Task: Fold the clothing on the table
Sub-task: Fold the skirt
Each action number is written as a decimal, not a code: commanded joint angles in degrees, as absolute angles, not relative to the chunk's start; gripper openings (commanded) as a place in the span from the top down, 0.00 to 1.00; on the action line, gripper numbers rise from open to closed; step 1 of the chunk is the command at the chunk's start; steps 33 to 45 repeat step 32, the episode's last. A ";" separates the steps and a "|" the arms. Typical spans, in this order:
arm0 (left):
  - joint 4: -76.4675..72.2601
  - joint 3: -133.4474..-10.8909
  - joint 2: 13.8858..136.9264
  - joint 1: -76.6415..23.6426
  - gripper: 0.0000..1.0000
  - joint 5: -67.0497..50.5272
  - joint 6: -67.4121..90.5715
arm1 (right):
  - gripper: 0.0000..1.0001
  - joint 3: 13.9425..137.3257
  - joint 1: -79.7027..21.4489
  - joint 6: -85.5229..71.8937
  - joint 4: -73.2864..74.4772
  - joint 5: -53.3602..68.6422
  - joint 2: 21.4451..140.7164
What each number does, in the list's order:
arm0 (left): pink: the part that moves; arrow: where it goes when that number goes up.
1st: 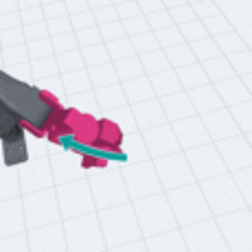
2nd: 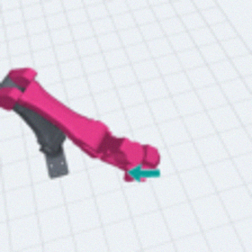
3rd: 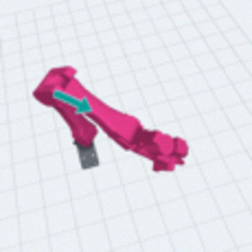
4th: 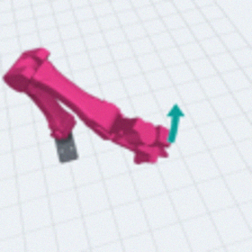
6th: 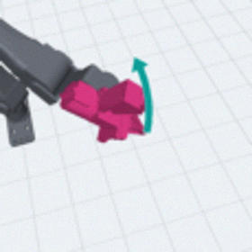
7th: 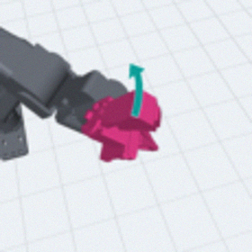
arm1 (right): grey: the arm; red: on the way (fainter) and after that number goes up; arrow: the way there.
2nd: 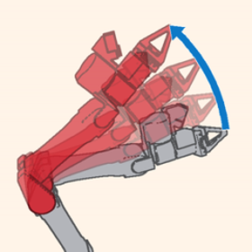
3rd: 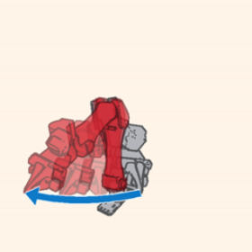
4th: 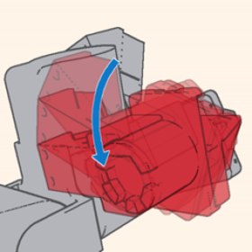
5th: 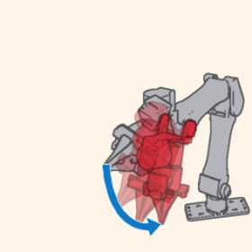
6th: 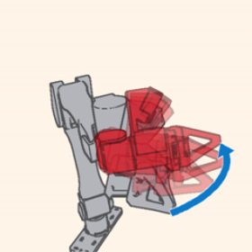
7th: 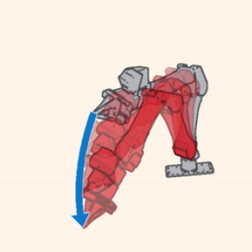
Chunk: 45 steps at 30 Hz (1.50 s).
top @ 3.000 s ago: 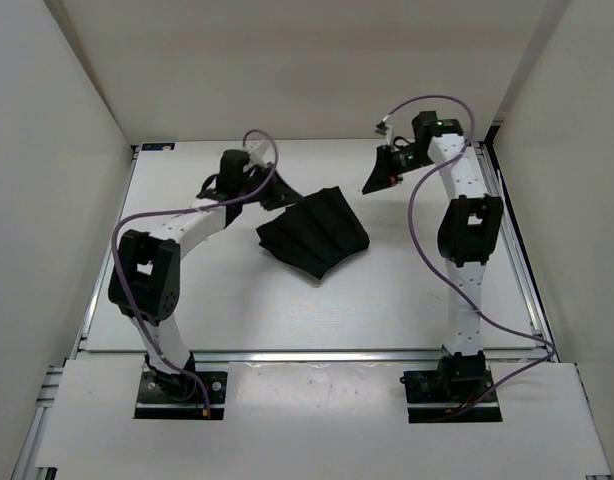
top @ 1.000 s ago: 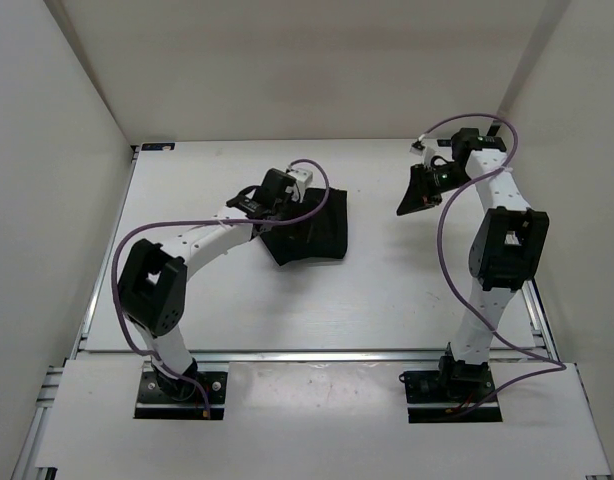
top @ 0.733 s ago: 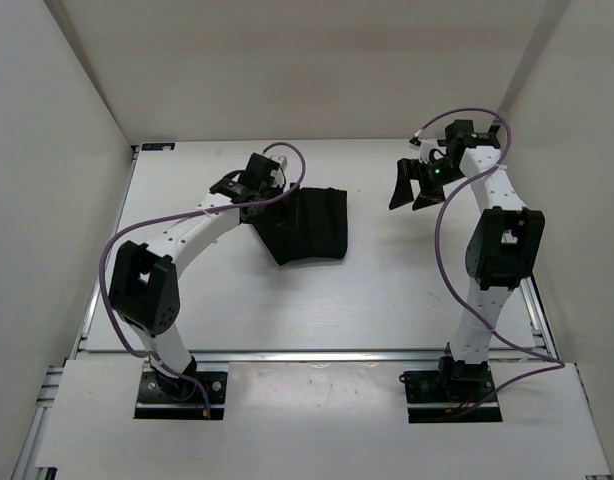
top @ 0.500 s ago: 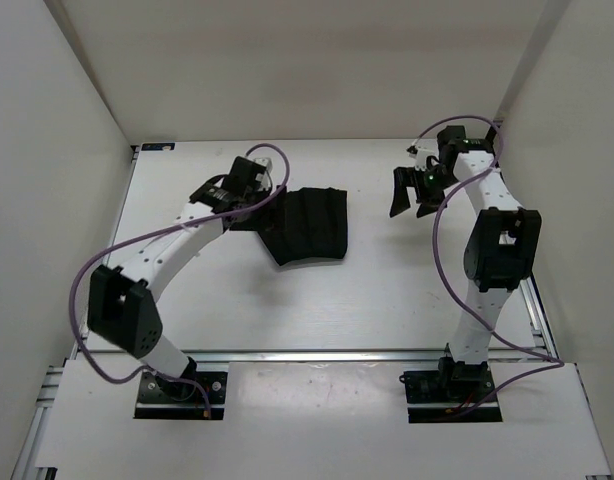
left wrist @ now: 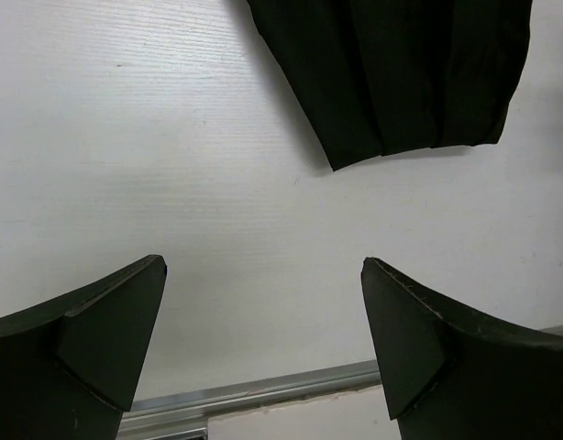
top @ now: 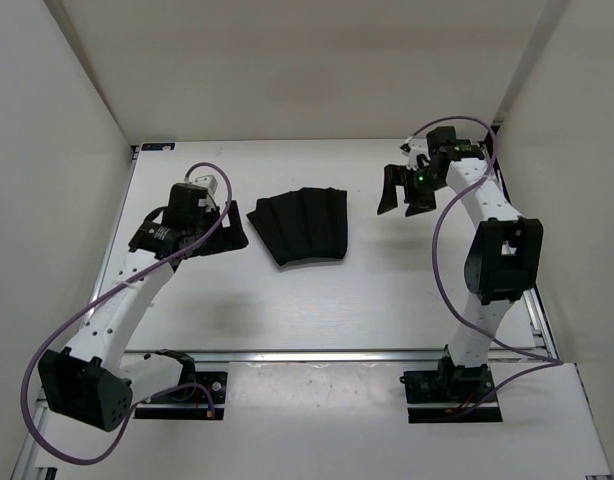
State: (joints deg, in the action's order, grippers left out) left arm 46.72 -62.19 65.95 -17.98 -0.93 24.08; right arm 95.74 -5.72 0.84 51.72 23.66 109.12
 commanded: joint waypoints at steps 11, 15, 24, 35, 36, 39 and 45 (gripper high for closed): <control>49.57 -61.35 61.87 -16.26 0.02 -3.60 19.95 | 0.01 94.75 -10.11 1.41 48.08 22.15 104.24; 49.13 -62.14 62.75 -16.61 0.01 -3.52 19.95 | 0.00 95.27 -10.20 1.49 48.51 22.41 104.06; 49.65 -63.28 63.11 -16.43 0.01 -4.30 19.60 | 0.01 94.57 -10.20 0.88 47.81 22.59 103.71; 49.30 -63.10 63.02 -16.78 0.01 -3.97 19.34 | 0.01 94.83 -10.72 1.23 47.81 22.33 103.72; 49.30 -63.10 63.02 -16.78 0.01 -3.97 19.34 | 0.01 94.83 -10.72 1.23 47.81 22.33 103.72; 49.30 -63.10 63.02 -16.78 0.01 -3.97 19.34 | 0.01 94.83 -10.72 1.23 47.81 22.33 103.72; 49.30 -63.10 63.02 -16.78 0.01 -3.97 19.34 | 0.01 94.83 -10.72 1.23 47.81 22.33 103.72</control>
